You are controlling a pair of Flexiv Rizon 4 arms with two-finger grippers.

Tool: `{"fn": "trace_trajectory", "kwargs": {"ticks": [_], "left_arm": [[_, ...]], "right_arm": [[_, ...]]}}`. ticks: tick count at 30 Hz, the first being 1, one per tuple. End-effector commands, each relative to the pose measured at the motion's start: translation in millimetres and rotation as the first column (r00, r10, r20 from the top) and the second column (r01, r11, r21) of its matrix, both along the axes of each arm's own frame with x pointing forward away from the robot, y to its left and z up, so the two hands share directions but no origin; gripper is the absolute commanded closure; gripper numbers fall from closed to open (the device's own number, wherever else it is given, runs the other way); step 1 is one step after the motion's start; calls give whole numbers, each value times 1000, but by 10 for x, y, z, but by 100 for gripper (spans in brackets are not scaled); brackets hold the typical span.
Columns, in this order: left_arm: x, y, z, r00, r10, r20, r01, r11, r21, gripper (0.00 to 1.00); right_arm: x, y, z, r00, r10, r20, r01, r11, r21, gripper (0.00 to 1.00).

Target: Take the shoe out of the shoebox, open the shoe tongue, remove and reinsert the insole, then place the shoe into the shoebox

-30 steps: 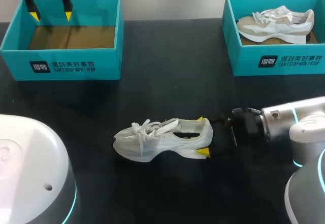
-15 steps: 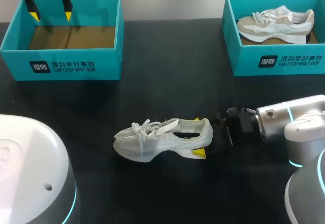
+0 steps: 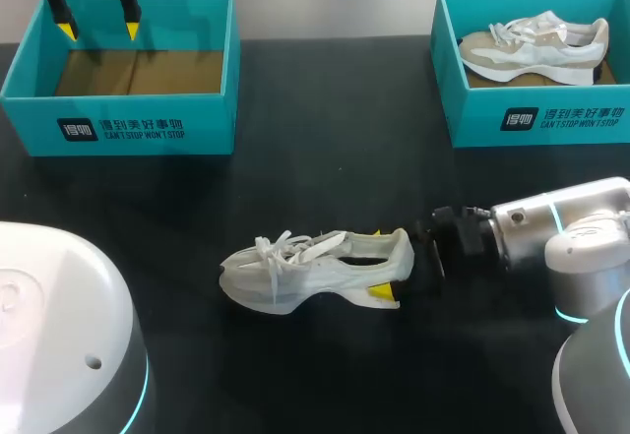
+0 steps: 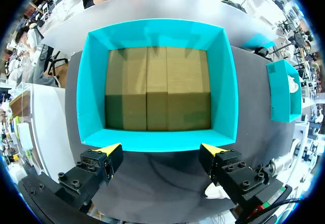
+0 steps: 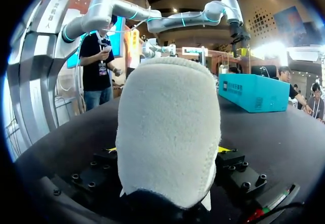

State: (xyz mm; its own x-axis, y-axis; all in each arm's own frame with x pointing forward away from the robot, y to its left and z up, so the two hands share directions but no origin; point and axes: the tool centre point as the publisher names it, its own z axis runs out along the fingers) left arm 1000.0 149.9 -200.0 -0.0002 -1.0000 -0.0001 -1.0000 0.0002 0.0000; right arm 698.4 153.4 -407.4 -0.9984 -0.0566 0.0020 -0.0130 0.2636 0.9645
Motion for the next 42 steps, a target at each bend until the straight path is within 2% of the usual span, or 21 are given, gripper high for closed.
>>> {"fn": "trace_trajectory", "kwargs": {"ticks": [1, 15, 16, 17, 26, 27, 28, 29, 30, 42], "left_arm": [[0, 0, 0, 1000, 0, 0, 0, 1000, 0, 0], [0, 0, 0, 1000, 0, 0, 0, 1000, 0, 0], [0, 0, 0, 1000, 0, 0, 0, 1000, 0, 0], [0, 0, 0, 1000, 0, 0, 0, 1000, 0, 0], [0, 0, 0, 1000, 0, 0, 0, 1000, 0, 0], [0, 0, 0, 1000, 0, 0, 0, 1000, 0, 0], [0, 0, 0, 1000, 0, 0, 0, 1000, 0, 0], [0, 0, 0, 1000, 0, 0, 0, 1000, 0, 0], [0, 0, 0, 1000, 0, 0, 0, 1000, 0, 0], [0, 0, 0, 1000, 0, 0, 0, 1000, 0, 0]], "right_arm": [[-7, 18, -46, 1000, 4, -2, -4, 1000, -9, 100], [-40, 29, -81, 999, 34, -1, -34, 999, -6, 100], [-40, 34, -90, 999, 36, -3, -36, 999, -7, 63], [-40, 37, -93, 999, 39, -6, -39, 999, -8, 0], [-57, 1, -82, 999, 41, -2, -41, 999, -25, 0], [-50, -2, -87, 999, 40, -4, -40, 999, -34, 8], [-44, -2, -91, 999, 39, -4, -39, 999, -34, 58], [-42, -3, -93, 999, 38, -4, -38, 999, -33, 93], [-38, 0, -93, 999, 40, -2, -40, 998, -38, 100], [-48, 4, -101, 999, 43, -10, -43, 999, -30, 100]]}}
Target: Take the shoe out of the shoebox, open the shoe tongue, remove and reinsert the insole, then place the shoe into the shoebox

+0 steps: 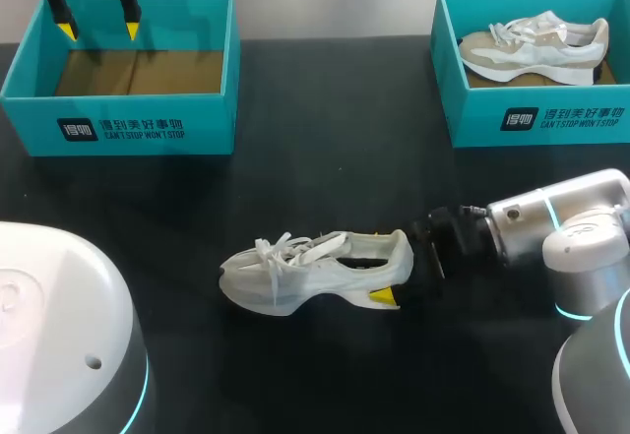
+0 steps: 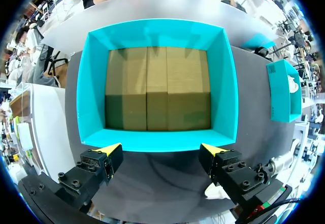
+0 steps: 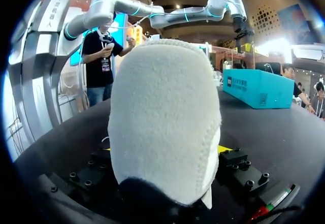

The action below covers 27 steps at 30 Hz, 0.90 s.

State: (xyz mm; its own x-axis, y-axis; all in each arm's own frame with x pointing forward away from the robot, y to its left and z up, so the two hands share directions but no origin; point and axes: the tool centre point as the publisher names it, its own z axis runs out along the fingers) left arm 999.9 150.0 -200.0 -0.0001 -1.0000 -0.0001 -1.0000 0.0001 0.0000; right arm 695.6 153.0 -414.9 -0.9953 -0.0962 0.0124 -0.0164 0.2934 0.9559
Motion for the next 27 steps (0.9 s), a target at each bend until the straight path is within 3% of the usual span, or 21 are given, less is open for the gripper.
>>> {"fn": "trace_trajectory", "kwargs": {"ticks": [1, 9, 17, 27], "left_arm": [[0, 0, 0, 1000, 0, 0, 0, 1000, 0, 0], [-48, -21, -8, 1000, 5, -2, -5, 1000, 0, 0], [-670, -326, 6, 1000, -24, -5, 24, 998, -66, 0], [-1350, -896, -2, 999, -43, -4, 43, 999, -31, 0]], "right_arm": [[-20, 8, -26, 1000, 3, -1, -3, 1000, 1, 100], [-20, 8, -26, 1000, 3, -1, -3, 1000, 1, 100], [-20, 8, -26, 1000, 3, -1, -3, 1000, 1, 100], [-20, 8, -26, 1000, 3, -1, -3, 1000, 1, 100]]}}
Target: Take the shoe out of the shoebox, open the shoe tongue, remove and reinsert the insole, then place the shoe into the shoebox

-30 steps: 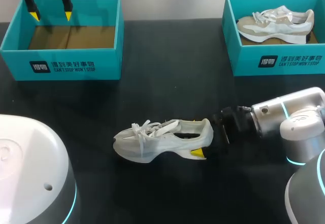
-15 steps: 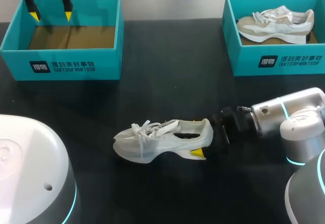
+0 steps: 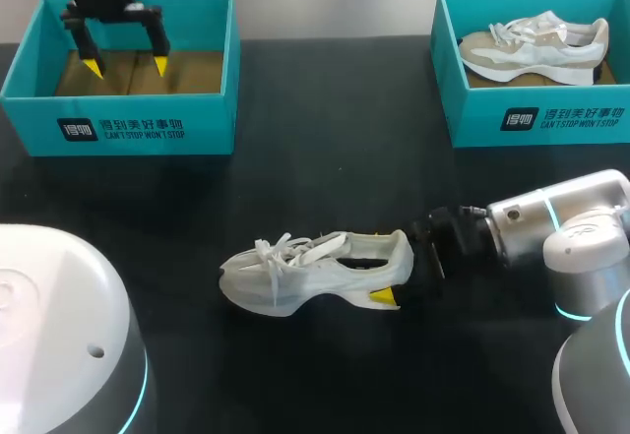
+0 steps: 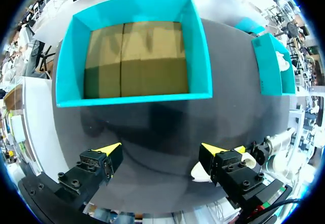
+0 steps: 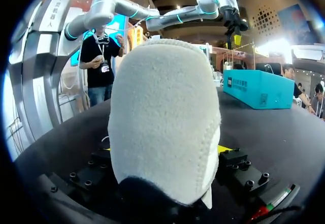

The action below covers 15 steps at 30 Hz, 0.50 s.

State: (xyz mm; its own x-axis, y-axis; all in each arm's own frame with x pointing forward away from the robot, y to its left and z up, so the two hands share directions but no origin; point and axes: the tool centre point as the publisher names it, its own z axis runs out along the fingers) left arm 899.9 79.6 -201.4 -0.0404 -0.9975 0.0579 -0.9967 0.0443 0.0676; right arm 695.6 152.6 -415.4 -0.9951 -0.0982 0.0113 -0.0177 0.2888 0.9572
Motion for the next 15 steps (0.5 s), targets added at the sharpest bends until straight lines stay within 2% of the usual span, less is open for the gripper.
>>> {"fn": "trace_trajectory", "kwargs": {"ticks": [1, 3, 15], "left_arm": [[-410, -250, 20, 998, 8, 62, -9, 1000, 22, 0], [-521, -373, 13, 996, 44, 80, -45, 999, 14, 0], [-521, -373, 13, 996, 44, 80, -45, 999, 14, 0]], "right_arm": [[-20, 12, -20, 1000, 1, -2, -1, 1000, -4, 100], [-20, 12, -20, 1000, 1, -2, -1, 1000, -4, 100], [-20, 12, -20, 1000, 1, -2, -1, 1000, -4, 100]]}}
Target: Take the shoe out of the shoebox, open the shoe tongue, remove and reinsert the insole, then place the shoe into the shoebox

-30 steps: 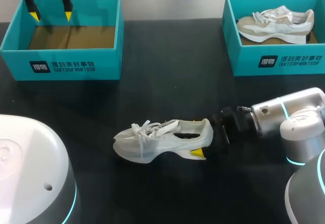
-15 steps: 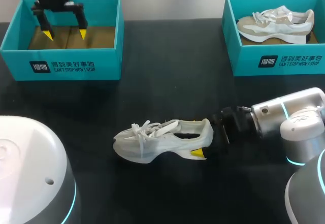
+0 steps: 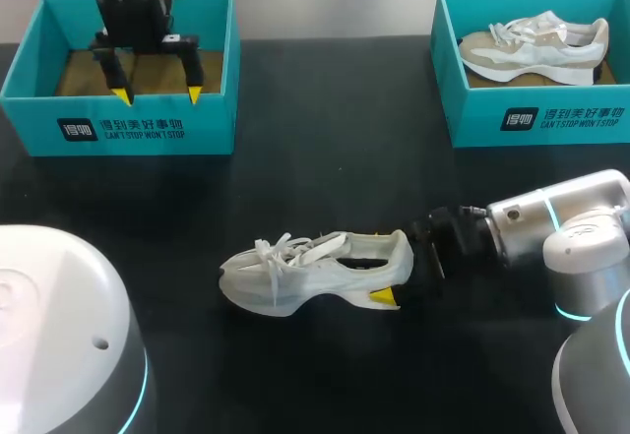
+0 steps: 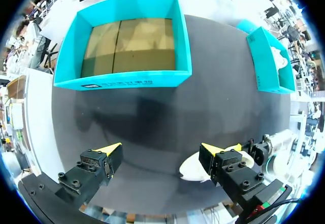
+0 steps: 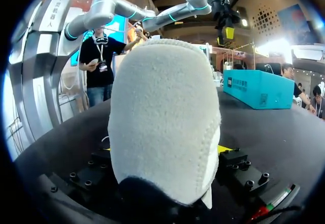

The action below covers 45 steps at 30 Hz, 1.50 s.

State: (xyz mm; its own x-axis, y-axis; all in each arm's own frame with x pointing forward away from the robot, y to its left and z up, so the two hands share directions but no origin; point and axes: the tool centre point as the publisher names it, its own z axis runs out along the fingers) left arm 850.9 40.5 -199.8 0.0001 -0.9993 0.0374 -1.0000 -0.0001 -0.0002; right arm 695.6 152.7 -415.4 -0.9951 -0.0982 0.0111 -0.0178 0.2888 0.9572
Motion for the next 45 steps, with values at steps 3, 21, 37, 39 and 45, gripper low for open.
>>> {"fn": "trace_trajectory", "kwargs": {"ticks": [3, 21, 37, 39, 45], "left_arm": [[-159, -115, 32, 999, -20, -34, 19, 999, -39, 0], [-1373, -1364, -369, 981, -39, -189, 36, 999, -20, 0], [-1596, -1734, -423, 981, -36, -191, 33, 999, -18, 0], [-1551, -1782, -482, 973, 6, -231, -2, 1000, 18, 0], [-1567, -2051, -668, 951, 65, -302, -50, 997, 56, 0]], "right_arm": [[-20, 11, -20, 1000, 1, -2, -1, 1000, -4, 100], [-20, 11, -20, 1000, 1, -2, -1, 1000, -4, 100], [-20, 11, -20, 1000, 1, -2, -1, 1000, -4, 100], [-20, 11, -20, 1000, 1, -2, -1, 1000, -4, 100], [-20, 11, -20, 1000, 1, -2, -1, 1000, -4, 100]]}}
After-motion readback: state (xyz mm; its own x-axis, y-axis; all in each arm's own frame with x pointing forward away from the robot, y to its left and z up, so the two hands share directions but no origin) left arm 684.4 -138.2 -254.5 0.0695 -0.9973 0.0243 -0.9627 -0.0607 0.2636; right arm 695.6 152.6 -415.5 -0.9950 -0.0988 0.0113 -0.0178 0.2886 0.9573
